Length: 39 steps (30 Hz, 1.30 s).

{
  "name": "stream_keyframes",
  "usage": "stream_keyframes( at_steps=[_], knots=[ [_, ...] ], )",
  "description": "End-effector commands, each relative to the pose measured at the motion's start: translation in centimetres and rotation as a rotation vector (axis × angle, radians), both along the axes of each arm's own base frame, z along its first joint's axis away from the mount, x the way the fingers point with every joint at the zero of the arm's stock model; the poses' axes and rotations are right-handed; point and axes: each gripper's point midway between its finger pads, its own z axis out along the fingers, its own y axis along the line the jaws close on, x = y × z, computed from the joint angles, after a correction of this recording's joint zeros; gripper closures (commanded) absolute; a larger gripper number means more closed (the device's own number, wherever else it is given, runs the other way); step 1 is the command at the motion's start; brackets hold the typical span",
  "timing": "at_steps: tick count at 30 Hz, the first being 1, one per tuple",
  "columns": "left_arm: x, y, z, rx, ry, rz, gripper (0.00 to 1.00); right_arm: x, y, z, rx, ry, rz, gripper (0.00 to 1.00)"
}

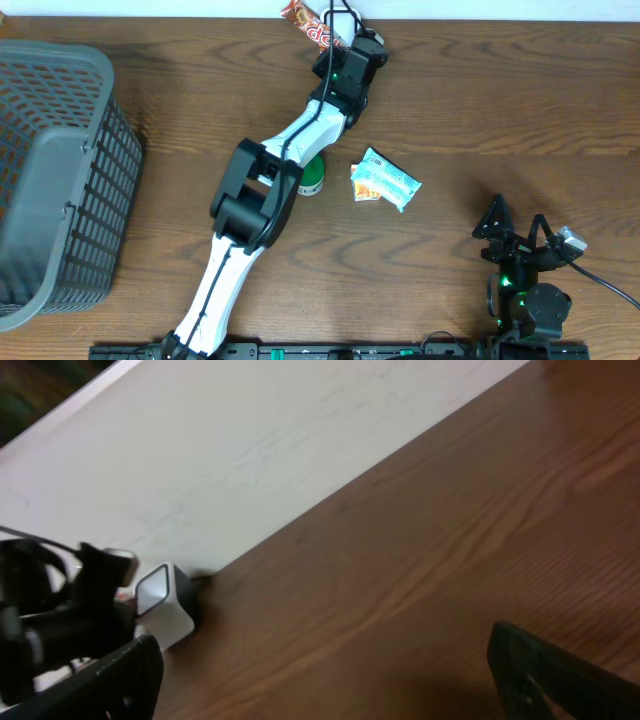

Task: Scan the item barcode
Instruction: 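Hold the TOP bar's barcode over the scanner window with the left gripper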

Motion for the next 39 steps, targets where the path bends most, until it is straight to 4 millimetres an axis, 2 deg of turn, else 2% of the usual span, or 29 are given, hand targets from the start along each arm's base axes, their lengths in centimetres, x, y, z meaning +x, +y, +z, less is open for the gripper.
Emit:
stream_keyframes(
  at_steps=[1, 6, 14, 22, 32, 39],
  knots=[
    [1.2, 0.4, 2.0, 0.063, -0.050, 0.023, 0.93, 0.0, 0.0, -0.1, -0.013, 0.005, -0.001, 0.01],
    [1.2, 0.2, 2.1, 0.080, -0.050, 0.013, 0.93, 0.0, 0.0, -0.1, -0.013, 0.005, -0.001, 0.01],
    [0.4, -2.1, 2.2, 0.142, -0.048, -0.060, 0.93, 0.0, 0.0, -0.1, -0.013, 0.005, -0.001, 0.01],
    [0.5, -2.2, 2.1, 0.193, -0.042, -0.088, 0.93, 0.0, 0.0, -0.1, -0.013, 0.005, -0.001, 0.01],
    [0.6, -2.2, 0.9, 0.228, -0.029, -0.102, 0.93, 0.0, 0.0, -0.1, -0.013, 0.005, -0.001, 0.01],
    [0.7, -1.3, 1.0, 0.301, -0.020, -0.096, 0.93, 0.0, 0.0, -0.1, -0.013, 0.006, -0.001, 0.01]
  ],
)
